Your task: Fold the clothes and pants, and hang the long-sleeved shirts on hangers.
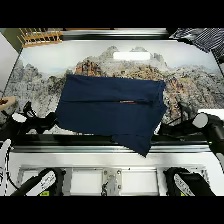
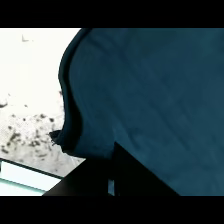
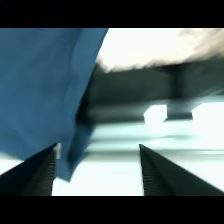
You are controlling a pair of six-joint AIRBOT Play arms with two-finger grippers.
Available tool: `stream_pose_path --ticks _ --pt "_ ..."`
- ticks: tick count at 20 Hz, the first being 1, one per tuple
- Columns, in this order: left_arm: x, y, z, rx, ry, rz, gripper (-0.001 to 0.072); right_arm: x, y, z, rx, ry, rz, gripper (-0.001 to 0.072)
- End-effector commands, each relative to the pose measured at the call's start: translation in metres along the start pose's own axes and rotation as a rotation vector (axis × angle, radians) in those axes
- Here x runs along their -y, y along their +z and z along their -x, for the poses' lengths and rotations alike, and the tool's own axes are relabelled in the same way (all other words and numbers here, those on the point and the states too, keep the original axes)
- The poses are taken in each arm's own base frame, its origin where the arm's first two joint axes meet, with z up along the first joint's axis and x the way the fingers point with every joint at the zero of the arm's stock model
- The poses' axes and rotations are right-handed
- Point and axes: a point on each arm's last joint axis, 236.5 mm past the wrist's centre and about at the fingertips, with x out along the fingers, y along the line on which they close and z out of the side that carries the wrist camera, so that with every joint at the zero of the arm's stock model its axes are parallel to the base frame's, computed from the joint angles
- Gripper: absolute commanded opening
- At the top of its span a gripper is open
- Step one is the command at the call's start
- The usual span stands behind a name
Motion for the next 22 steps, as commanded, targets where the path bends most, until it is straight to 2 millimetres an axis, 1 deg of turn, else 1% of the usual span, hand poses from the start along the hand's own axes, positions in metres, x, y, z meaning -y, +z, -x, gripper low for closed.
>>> stream_pose_path --ticks 1,2,4,8,10,11,12,15,16,17,18,20,21,22 --pt "0.005 0.001 0.005 0.008 -0.011 -0.024 0.0011 -0.024 -0.052 -0.045 -0.136 0.138 -0.034 0.0421" --pt "0.005 0.001 0.005 0.009 -0.011 -0.024 0.0011 -0.028 -0.061 -0.053 -0.152 0.141 -0.015 0.0417" --pt "0.005 0.001 0.005 0.009 -0.011 -0.024 0.0011 -0.039 -0.072 -0.062 -0.163 0.151 0.030 0.0417" --pt "0.005 0.001 0.005 0.009 -0.011 -0.024 0.0011 -0.045 -0.079 -0.070 -0.188 0.143 0.055 0.0416" --pt "0.005 0.000 0.005 0.007 -0.011 -0.024 0.0011 -0.055 -0.084 -0.069 -0.208 0.185 0.048 0.0414" --pt "0.005 0.000 0.005 0.005 -0.011 -0.024 0.0011 -0.058 -0.085 -0.069 -0.211 0.192 0.062 0.0395" --pt "0.005 -0.001 0.005 0.002 -0.011 -0.025 0.0011 -0.059 -0.088 -0.070 -0.217 0.188 0.076 0.0351" --pt "0.005 -0.002 0.005 -0.004 -0.011 -0.024 0.0011 -0.061 -0.096 -0.072 -0.238 0.180 0.105 0.0340" --pt "0.005 -0.004 0.005 -0.012 -0.011 -0.024 0.0011 -0.061 -0.095 -0.071 -0.236 0.181 0.107 0.0102" --pt "0.005 -0.008 0.006 -0.027 -0.012 -0.028 0.0011 -0.062 -0.094 -0.070 -0.228 0.184 0.109 0.0015" --pt "0.005 -0.014 0.007 -0.053 -0.012 -0.045 0.0011 -0.064 -0.091 -0.065 -0.217 0.183 0.128 0.0015" --pt "-0.003 -0.027 0.017 -0.093 0.028 -0.102 0.0011 -0.056 -0.083 -0.043 -0.210 0.128 0.202 0.0015" --pt "-0.008 -0.033 0.027 -0.099 0.057 -0.135 0.0010 -0.043 -0.078 -0.027 -0.211 0.071 0.238 0.0015" --pt "-0.011 -0.042 0.039 -0.117 0.077 -0.166 0.0011 -0.030 -0.072 -0.010 -0.205 0.013 0.259 0.0015"
